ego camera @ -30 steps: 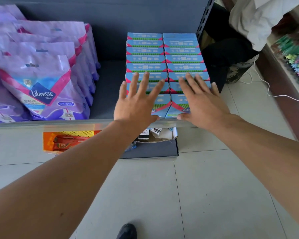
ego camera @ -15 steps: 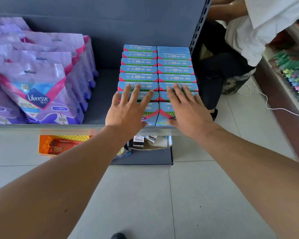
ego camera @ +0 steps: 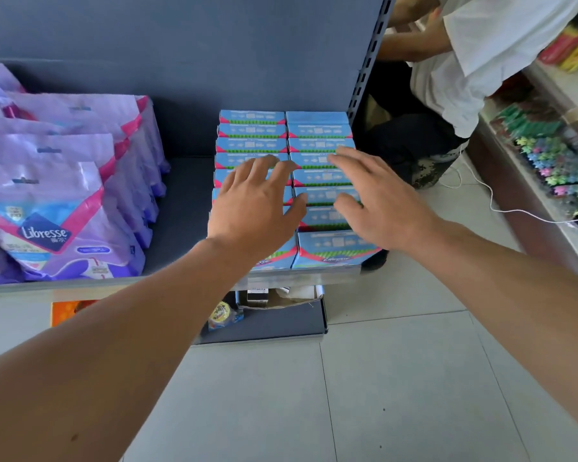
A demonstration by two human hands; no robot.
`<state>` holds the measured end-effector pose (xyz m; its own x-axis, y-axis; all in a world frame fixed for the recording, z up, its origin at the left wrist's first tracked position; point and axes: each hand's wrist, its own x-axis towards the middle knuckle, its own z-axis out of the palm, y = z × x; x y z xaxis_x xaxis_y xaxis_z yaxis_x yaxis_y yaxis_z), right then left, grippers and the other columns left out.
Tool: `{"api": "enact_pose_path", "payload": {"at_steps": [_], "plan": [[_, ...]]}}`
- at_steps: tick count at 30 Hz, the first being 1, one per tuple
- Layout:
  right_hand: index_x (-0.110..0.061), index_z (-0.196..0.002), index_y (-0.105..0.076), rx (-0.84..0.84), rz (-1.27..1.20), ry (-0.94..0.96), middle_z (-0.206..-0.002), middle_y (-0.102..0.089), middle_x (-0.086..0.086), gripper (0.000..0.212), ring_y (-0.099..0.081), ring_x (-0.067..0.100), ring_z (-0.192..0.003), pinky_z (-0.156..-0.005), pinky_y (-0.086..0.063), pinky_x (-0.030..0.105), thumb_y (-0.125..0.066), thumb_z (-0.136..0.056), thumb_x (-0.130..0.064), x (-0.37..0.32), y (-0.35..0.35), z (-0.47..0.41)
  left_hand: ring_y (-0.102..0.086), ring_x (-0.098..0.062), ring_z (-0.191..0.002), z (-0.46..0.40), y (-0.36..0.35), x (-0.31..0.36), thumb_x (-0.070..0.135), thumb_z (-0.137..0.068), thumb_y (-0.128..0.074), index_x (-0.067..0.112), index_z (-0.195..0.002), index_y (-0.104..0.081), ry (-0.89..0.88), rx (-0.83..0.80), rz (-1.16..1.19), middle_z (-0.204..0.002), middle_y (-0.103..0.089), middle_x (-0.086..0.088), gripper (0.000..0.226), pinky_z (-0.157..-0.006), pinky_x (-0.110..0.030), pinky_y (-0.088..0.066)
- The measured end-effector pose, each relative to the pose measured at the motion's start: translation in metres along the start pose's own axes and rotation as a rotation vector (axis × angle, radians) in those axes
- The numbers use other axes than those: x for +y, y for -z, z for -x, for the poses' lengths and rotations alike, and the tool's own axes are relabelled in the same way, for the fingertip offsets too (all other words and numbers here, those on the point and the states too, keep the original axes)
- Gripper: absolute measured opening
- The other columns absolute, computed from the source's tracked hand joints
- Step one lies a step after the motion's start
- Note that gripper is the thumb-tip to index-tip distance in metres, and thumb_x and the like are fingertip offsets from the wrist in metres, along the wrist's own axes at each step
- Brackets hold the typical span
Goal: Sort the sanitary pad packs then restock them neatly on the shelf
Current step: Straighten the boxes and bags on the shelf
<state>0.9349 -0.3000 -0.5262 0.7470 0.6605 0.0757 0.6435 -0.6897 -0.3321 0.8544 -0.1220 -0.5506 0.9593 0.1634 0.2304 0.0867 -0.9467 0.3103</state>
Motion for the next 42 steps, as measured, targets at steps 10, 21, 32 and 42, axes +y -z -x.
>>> {"api": "enact_pose_path", "payload": {"at_steps": [10,21,32,42], "plan": [[-0.015,-0.14,-0.043,0.121,-0.189,-0.197,-0.139,-0.048,0.005,0.046,-0.049,0.021,-0.122,-0.091,-0.04,0.032,-0.044,-0.101,-0.038,0.049,-0.006,-0.072,-0.044,-0.025,-0.128,-0.054,-0.022,0.001,0.038,-0.096,-0.048,0.024,-0.139,-0.046,0.107,-0.048,-0.029,-0.139,-0.051,0.0,0.045,-0.105,-0.039,-0.034],[-0.015,-0.08,-0.048,0.013,-0.339,-0.574,-0.075,-0.049,-0.002,0.037,-0.05,0.023,-0.075,-0.049,-0.027,0.03,-0.043,-0.098,-0.047,0.102,-0.028,-0.165,-0.044,-0.024,-0.126,-0.123,-0.044,0.006,0.038,-0.096,-0.046,0.025,-0.14,-0.043,0.152,-0.09,-0.062,-0.138,-0.05,0.001,0.046,-0.099,-0.039,-0.038],[-0.018,-0.112,-0.061,-0.052,-0.832,-0.742,-0.103,-0.068,0.0,0.038,-0.065,0.017,-0.092,-0.083,-0.053,0.036,-0.057,-0.092,-0.05,0.123,-0.043,-0.184,-0.039,-0.023,-0.13,-0.146,-0.057,-0.001,0.035,-0.096,-0.045,0.027,-0.14,-0.042,0.148,-0.116,-0.09,-0.14,-0.046,0.001,0.045,-0.103,-0.039,-0.035],[-0.026,-0.115,-0.052,0.047,-0.902,-0.775,-0.106,-0.062,-0.001,0.024,-0.064,0.019,-0.098,-0.086,-0.055,0.037,-0.039,-0.102,-0.041,0.128,-0.043,-0.169,-0.038,-0.024,-0.132,-0.149,-0.055,-0.002,0.036,-0.096,-0.046,0.019,-0.145,-0.035,0.17,-0.082,-0.019,-0.143,-0.045,-0.001,0.053,-0.103,-0.04,-0.036]]}}
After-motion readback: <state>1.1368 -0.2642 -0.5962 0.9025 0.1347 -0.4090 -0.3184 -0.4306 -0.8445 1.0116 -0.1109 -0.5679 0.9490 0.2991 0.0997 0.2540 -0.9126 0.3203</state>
